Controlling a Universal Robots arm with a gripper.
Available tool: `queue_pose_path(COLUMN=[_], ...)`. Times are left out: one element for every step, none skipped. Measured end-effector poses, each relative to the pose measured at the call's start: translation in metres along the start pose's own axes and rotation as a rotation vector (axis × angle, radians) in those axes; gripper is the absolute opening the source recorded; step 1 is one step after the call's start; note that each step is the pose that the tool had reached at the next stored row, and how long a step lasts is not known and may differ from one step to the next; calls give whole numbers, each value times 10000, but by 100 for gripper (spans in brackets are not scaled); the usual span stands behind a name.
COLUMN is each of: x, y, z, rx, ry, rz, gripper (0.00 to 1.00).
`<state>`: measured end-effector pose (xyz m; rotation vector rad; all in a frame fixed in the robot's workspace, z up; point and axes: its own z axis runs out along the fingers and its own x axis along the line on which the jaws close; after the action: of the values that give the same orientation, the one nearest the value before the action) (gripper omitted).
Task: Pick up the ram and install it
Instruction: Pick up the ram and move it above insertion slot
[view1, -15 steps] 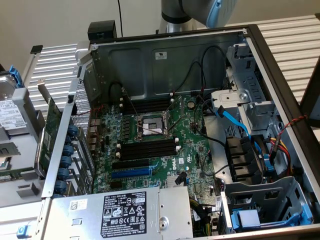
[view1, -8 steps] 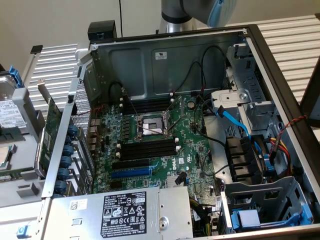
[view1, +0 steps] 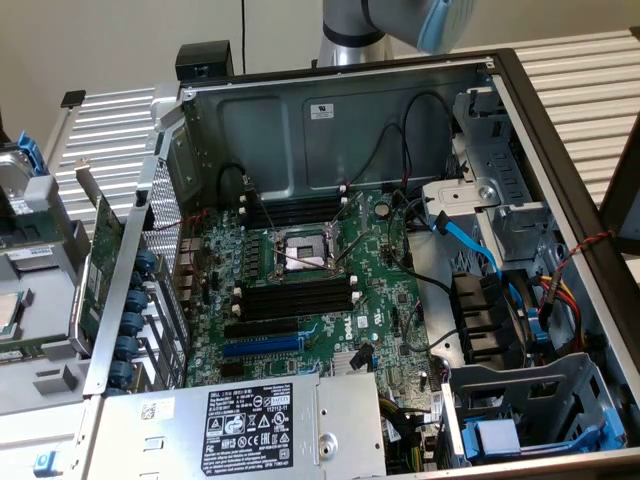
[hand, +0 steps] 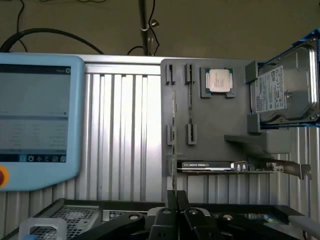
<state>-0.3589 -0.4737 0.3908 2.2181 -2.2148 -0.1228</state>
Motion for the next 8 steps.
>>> queue_pose_path(x=[-2,-3,-5,-7,-9,-11,-12,-13], y=[-40,-80,-118,-157,-194,-231,-268,-306], z=[-43,-86,-127,-168,-206,-244,-271,-288], rx=[-3,-8,-14,-20,-28,-37,-46,-60], ry=[-2,-2,-2,-2,-3,-3,-4,-3], rz=[0,0,0,0,-1,-1,-1,-1], gripper=[12,12,12,12,12,12,12,12])
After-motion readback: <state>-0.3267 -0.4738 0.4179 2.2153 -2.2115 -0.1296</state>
